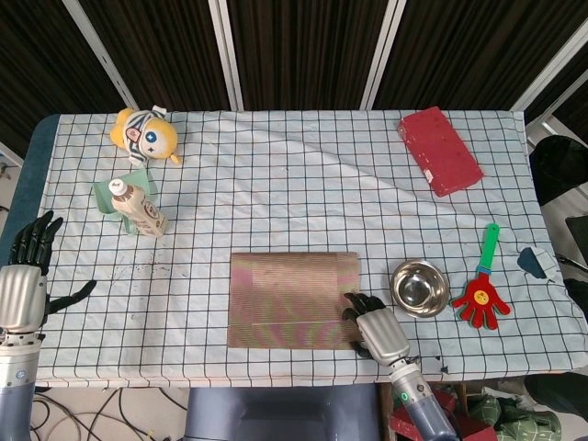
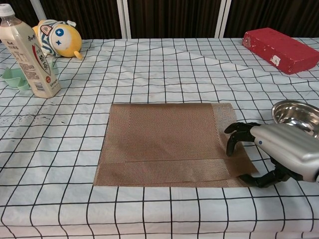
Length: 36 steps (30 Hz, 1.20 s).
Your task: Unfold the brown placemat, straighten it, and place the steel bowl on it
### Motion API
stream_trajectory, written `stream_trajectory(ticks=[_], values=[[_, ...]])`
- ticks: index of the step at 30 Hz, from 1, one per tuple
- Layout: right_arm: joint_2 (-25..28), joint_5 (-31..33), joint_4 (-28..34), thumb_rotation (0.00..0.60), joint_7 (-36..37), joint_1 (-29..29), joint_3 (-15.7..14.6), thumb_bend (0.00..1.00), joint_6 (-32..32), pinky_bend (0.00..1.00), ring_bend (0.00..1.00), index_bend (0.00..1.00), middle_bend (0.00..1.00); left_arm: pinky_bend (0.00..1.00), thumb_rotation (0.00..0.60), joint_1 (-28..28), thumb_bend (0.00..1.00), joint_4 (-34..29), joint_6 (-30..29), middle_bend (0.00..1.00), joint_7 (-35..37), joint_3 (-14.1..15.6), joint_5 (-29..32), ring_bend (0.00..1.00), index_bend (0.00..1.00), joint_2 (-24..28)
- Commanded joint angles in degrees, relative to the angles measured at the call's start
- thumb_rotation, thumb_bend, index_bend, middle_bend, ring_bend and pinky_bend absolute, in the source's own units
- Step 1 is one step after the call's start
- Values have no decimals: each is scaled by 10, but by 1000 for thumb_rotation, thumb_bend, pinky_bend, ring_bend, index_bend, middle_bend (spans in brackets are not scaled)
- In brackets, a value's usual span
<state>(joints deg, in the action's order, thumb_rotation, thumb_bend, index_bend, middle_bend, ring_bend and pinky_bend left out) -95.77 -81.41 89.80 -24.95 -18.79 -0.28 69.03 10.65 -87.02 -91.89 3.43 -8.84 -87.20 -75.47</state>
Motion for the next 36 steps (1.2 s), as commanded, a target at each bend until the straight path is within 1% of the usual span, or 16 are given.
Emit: stream_trajectory(ticks=[1,11,14,24,30,36], values=[[0,0,0,600,0,0,1,261,0,218,144,381,127,68,600,0,41,0,0,0,0,0,0,18,0,0],[-2,-3,-3,600,3,1,-1,261,1,218,144,382,130,68,600,0,41,0,0,0,1,0,0,18,0,1],[-3,-5,-4,600,5,1,-1,268,1,218,144,407,136,68,600,0,41,0,0,0,1,0,0,18,0,1],[-6,-17,-12,600,20,2,-3,386,7,218,156,539,165,68,600,0,41,0,1,0,2,0,0,18,0,2],[-5,-17,-11,600,22,3,-3,442,6,218,156,563,166,68,600,0,41,-1,1,0,1,0,0,18,0,2],[-4,-18,-10,600,24,4,-4,467,5,218,157,598,170,68,600,0,41,-1,1,0,1,1,0,18,0,2]])
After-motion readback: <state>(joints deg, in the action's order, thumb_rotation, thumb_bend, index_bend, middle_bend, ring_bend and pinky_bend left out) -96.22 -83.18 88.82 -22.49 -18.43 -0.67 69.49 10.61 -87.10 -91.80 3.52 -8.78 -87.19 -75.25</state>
